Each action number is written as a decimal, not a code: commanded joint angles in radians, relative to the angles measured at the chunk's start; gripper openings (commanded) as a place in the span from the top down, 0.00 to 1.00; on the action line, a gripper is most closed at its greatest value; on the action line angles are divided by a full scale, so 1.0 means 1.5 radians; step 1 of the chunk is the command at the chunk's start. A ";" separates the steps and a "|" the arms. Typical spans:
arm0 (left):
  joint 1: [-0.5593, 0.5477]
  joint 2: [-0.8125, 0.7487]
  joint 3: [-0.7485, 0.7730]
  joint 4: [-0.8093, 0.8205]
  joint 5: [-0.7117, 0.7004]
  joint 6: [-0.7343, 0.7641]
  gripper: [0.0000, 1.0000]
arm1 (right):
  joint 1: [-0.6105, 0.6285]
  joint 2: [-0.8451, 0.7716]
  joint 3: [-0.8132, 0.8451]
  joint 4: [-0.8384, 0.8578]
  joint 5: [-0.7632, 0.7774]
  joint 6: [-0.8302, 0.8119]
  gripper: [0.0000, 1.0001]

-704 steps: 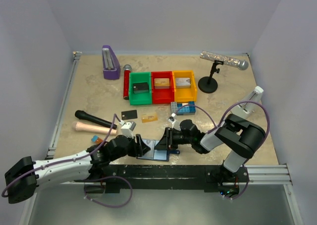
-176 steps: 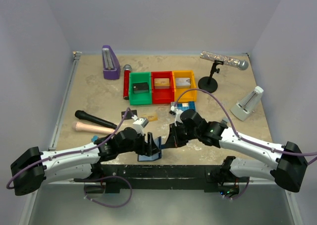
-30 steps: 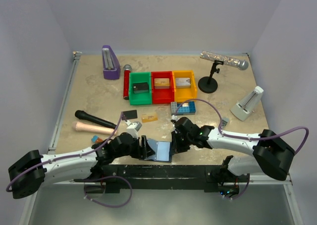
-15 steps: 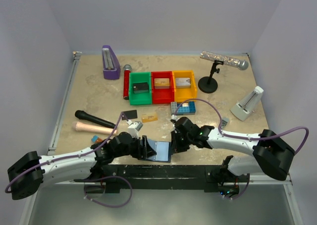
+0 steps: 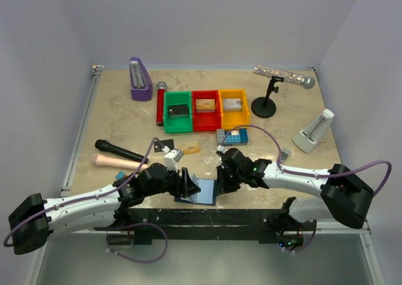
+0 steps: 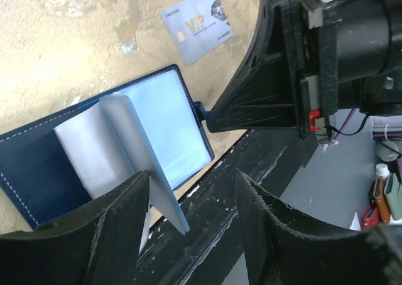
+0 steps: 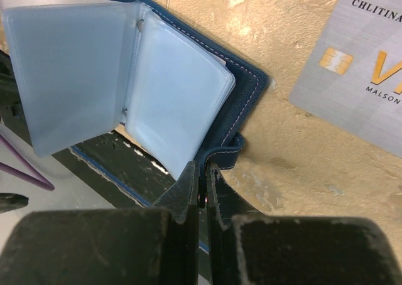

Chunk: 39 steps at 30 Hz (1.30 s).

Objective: Take the credit cards out of the card holder
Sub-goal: Remove the credit card from the card holder.

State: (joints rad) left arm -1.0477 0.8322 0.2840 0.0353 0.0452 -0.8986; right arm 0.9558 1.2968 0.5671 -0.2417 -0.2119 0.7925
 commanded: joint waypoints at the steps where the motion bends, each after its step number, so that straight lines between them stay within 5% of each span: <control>1: -0.002 0.004 0.037 0.008 0.009 0.029 0.40 | 0.003 -0.002 -0.001 0.020 -0.003 -0.003 1.00; 11: -0.002 0.071 0.069 0.036 0.055 0.046 0.50 | 0.003 -0.011 -0.002 0.024 -0.004 -0.001 1.00; 16: -0.003 0.089 0.080 0.044 0.062 0.050 0.64 | 0.002 -0.013 -0.003 0.024 -0.006 -0.001 1.00; 28: -0.003 0.060 0.079 -0.053 -0.016 0.053 0.73 | 0.003 -0.013 -0.003 0.023 -0.010 -0.002 1.00; 31: -0.002 0.021 0.080 -0.128 -0.090 0.033 0.67 | 0.003 -0.015 -0.003 0.022 -0.010 -0.004 1.00; 34: -0.002 -0.032 0.065 -0.150 -0.128 0.031 0.49 | 0.003 -0.016 -0.003 0.020 -0.012 -0.004 1.00; 39: -0.003 -0.004 0.084 -0.119 -0.080 0.070 0.36 | 0.003 -0.029 -0.005 0.037 -0.015 -0.011 1.00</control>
State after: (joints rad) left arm -1.0485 0.7769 0.3721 -0.1581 -0.0868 -0.8417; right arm 0.9558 1.2919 0.5659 -0.2298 -0.2268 0.7918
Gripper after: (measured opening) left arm 0.619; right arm 0.032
